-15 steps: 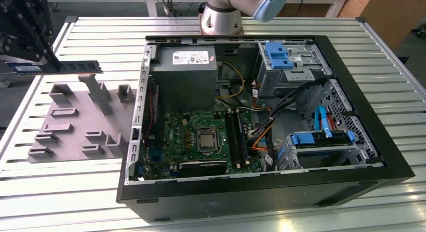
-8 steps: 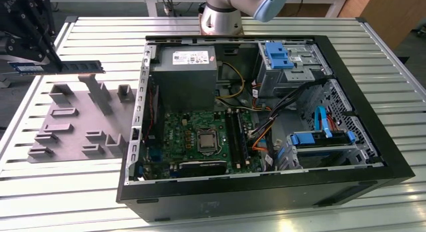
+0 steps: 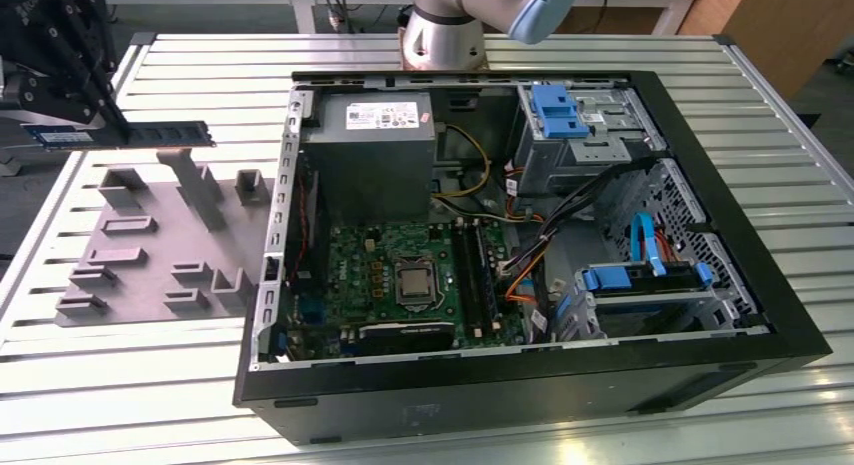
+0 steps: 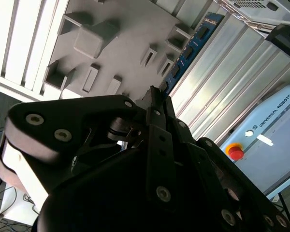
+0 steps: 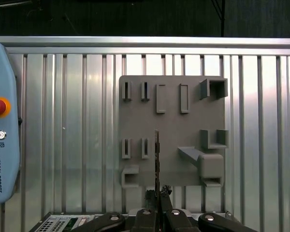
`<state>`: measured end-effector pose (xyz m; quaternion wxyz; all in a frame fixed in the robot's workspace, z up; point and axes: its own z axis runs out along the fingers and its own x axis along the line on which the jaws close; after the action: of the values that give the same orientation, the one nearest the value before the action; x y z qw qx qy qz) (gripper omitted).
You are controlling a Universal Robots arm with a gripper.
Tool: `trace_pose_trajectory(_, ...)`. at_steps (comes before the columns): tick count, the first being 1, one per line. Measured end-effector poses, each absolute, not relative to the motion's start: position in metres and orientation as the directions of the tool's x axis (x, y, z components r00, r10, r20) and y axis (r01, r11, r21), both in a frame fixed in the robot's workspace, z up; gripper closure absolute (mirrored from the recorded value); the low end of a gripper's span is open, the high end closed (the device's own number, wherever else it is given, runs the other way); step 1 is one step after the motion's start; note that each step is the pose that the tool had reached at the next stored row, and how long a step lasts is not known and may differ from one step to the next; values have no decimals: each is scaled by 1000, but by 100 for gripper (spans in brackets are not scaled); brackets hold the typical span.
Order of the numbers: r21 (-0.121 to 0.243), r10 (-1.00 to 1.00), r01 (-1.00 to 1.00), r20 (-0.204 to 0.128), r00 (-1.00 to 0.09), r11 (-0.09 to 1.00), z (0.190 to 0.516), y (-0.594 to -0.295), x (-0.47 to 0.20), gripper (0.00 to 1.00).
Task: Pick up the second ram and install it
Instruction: 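Pick up the second ram and move it above second insertion slot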
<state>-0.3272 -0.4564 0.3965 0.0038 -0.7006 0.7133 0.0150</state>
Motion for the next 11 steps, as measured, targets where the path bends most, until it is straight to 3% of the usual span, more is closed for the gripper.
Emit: trace_pose_trajectory(11, 16, -999, -1000, -26, -18, 18, 396, -456, -322, 86)
